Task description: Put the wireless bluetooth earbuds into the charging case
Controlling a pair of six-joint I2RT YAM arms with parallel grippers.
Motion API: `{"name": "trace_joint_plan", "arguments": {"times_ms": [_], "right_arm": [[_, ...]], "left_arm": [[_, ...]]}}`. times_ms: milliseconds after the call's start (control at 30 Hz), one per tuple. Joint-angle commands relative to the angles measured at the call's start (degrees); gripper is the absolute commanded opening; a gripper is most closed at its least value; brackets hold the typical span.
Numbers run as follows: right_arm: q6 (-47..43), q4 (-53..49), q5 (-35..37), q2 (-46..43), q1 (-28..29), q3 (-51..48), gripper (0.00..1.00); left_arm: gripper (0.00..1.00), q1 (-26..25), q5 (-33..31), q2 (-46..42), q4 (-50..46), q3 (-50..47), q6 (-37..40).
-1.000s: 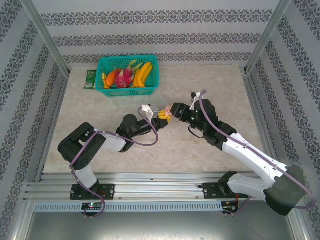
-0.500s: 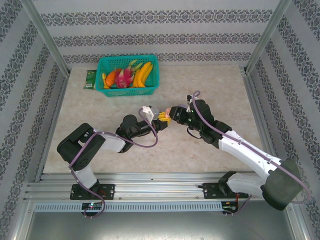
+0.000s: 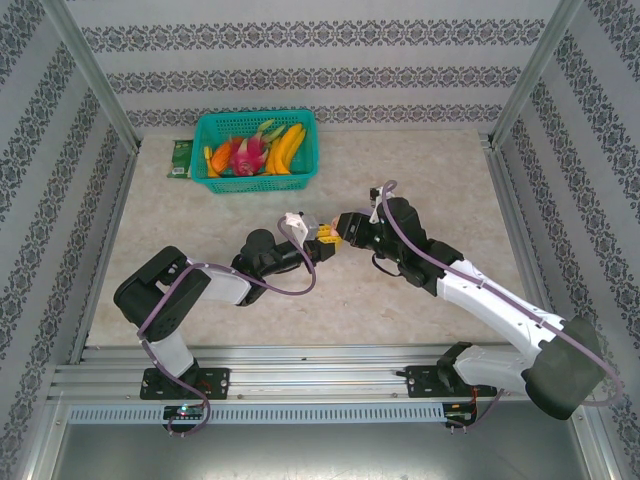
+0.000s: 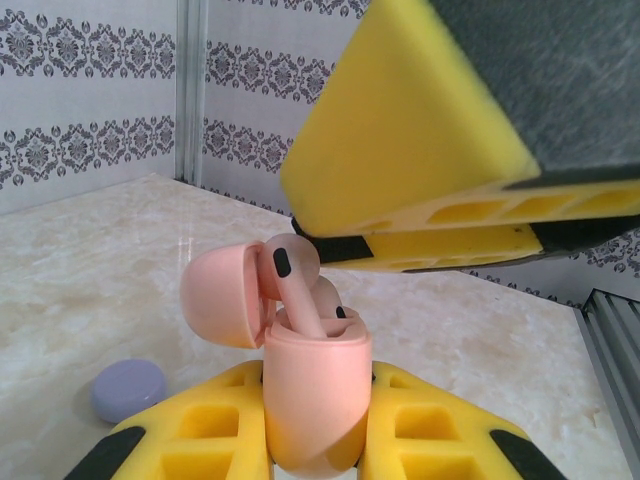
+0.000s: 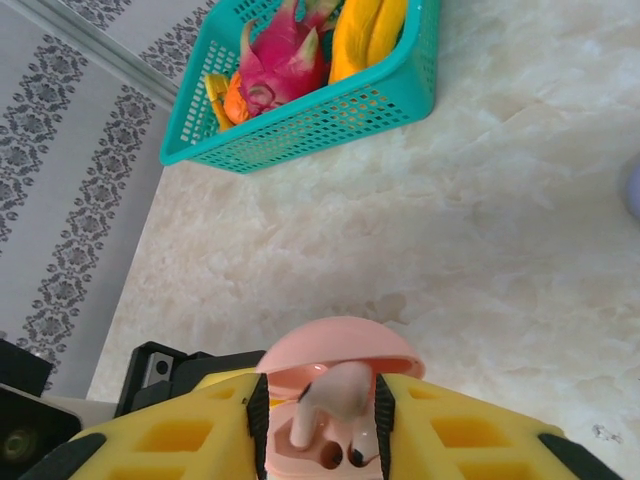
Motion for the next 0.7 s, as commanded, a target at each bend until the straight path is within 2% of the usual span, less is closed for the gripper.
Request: {"name": "trace_joint_plan", "arguments": {"times_ms": [0, 533, 667], "right_arm": [[-1.39, -0.22, 0.18, 0.42, 0.69, 2.17, 0.35], [-1.29, -0.05, 0.5, 2.92, 1.08, 2.22, 0.35], [-2.53, -0.31, 0.17, 3.71, 1.68, 3.23, 0.32]], "left_arm": [[0.0, -0.87, 1.42, -2.03, 0.81, 0.6, 1.06], [0.0, -0.87, 1.78, -3.06, 0.8, 0.7, 1.07], [0.0, -0.87, 1.72, -3.01, 0.65, 0.8, 1.06]]}}
